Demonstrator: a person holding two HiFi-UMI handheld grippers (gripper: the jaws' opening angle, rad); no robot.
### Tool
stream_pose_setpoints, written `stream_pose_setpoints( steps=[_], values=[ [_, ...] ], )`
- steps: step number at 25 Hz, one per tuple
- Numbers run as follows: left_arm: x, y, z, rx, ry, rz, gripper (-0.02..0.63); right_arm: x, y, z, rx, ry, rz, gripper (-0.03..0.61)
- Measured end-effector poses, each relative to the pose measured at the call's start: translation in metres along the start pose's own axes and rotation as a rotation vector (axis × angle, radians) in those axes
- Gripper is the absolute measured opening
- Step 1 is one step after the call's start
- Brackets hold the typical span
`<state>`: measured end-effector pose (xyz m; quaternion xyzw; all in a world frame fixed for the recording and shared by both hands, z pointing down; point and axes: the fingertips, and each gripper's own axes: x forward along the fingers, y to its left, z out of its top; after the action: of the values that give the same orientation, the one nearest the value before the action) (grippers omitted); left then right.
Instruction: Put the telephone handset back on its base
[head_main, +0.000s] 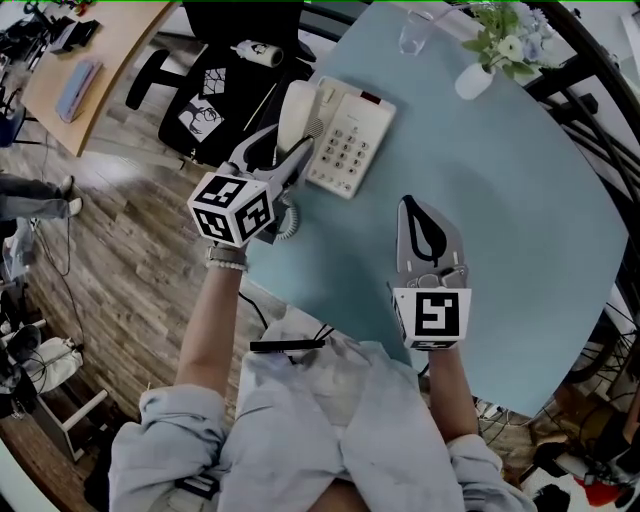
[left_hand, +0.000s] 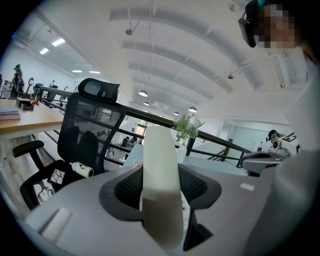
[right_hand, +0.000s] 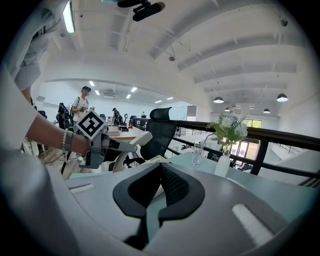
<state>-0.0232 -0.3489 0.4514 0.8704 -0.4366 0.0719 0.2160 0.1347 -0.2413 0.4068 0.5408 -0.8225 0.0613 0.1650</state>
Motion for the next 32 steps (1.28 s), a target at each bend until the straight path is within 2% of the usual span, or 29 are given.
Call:
stream_pose_setpoints(
  steps=[12, 32],
  values=[
    [0.039, 0.014, -0.017, 0.031, 0.082, -0.007, 0.216, 0.009, -0.01, -0.013, 0.008, 0.036, 0.002, 0.006],
    [0.075, 0.036, -0.039, 0.035, 0.17, 0.07, 0.216, 0.011, -0.015, -0.026, 0.031, 0.057, 0.001, 0.006]
  ],
)
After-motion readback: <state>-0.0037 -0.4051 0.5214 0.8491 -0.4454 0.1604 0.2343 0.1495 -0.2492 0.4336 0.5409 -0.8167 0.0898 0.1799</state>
